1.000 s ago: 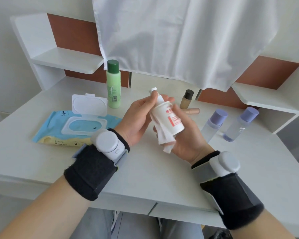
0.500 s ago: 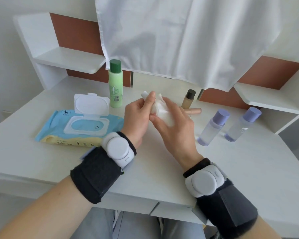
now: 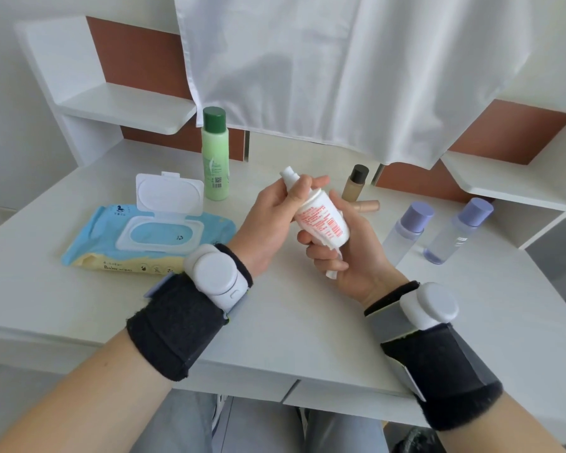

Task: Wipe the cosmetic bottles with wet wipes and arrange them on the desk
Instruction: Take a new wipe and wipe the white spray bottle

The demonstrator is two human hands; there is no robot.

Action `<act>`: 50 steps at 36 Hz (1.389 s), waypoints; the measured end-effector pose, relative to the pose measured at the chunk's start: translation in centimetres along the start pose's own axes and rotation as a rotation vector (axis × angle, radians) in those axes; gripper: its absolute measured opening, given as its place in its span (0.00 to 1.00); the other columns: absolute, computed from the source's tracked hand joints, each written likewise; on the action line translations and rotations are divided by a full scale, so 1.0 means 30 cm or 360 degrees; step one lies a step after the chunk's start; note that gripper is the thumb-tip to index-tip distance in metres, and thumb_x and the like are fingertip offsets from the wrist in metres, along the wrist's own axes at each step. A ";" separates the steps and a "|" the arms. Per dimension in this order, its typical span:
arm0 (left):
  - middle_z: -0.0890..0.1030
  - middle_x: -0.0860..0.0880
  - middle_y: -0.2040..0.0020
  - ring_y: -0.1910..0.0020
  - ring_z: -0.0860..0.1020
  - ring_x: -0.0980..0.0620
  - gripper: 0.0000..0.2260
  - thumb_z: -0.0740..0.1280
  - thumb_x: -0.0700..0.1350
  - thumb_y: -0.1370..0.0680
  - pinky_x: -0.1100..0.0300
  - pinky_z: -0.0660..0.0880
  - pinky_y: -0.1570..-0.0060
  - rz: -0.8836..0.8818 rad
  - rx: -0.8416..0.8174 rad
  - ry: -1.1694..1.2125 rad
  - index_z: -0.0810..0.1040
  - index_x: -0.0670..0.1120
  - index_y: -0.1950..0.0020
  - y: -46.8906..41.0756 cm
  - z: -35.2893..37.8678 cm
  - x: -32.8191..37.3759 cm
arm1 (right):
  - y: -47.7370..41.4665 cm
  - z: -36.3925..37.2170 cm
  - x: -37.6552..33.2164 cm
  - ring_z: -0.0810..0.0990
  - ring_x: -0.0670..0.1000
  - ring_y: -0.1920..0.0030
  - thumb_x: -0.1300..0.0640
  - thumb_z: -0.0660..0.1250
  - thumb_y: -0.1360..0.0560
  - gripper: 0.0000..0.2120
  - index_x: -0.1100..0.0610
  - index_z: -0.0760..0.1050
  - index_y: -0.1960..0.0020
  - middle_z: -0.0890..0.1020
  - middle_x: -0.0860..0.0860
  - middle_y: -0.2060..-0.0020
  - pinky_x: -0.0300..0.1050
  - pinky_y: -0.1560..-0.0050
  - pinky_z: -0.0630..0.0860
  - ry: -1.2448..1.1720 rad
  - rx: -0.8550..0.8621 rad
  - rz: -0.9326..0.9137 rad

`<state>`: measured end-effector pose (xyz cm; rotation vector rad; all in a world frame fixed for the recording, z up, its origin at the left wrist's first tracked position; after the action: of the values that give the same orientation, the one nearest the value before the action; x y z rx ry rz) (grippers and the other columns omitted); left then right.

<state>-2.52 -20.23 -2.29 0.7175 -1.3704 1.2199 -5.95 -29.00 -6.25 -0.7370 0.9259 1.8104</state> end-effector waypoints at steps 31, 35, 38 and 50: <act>0.80 0.50 0.52 0.53 0.80 0.52 0.09 0.59 0.53 0.19 0.50 0.78 0.51 0.0113 0.0830 -0.0054 0.72 0.50 0.53 -0.001 -0.167 -0.013 | 0.016 -0.105 -0.057 0.83 0.51 0.45 0.52 0.57 0.16 0.18 0.60 0.70 0.31 0.82 0.53 0.43 0.48 0.43 0.78 0.0067 0.0779 -0.0528; 0.82 0.50 0.53 0.54 0.81 0.53 0.10 0.58 0.52 0.18 0.49 0.78 0.49 -0.0033 0.0618 0.0011 0.72 0.48 0.53 -0.012 -0.120 -0.041 | 0.024 -0.103 -0.068 0.83 0.50 0.45 0.48 0.55 0.16 0.19 0.55 0.70 0.30 0.82 0.50 0.43 0.48 0.43 0.78 0.0097 0.0802 -0.0578; 0.81 0.49 0.52 0.54 0.80 0.55 0.13 0.59 0.49 0.18 0.56 0.78 0.51 0.0033 0.0468 -0.0002 0.72 0.39 0.46 -0.009 -0.074 -0.028 | 0.008 -0.084 -0.045 0.82 0.54 0.42 0.48 0.53 0.16 0.19 0.55 0.70 0.30 0.81 0.54 0.40 0.53 0.42 0.78 0.0085 0.0679 -0.0474; 0.76 0.58 0.50 0.53 0.77 0.66 0.21 0.71 0.51 0.25 0.68 0.74 0.54 0.0051 0.0010 -0.0594 0.66 0.47 0.39 -0.007 0.024 -0.061 | 0.003 -0.059 -0.036 0.83 0.57 0.43 0.62 0.58 0.18 0.14 0.66 0.76 0.38 0.83 0.60 0.45 0.51 0.44 0.81 0.0219 0.0514 -0.0452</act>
<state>-2.18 -21.36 -3.87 0.9652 -1.6879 1.1528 -5.46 -31.01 -6.30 -0.7499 1.1111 1.3366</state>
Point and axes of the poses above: each hand's wrist, its own y-axis away from the middle knuckle, its own z-axis out of the palm, x = y × z, the point moved 8 cm from there along -y, towards the middle knuckle
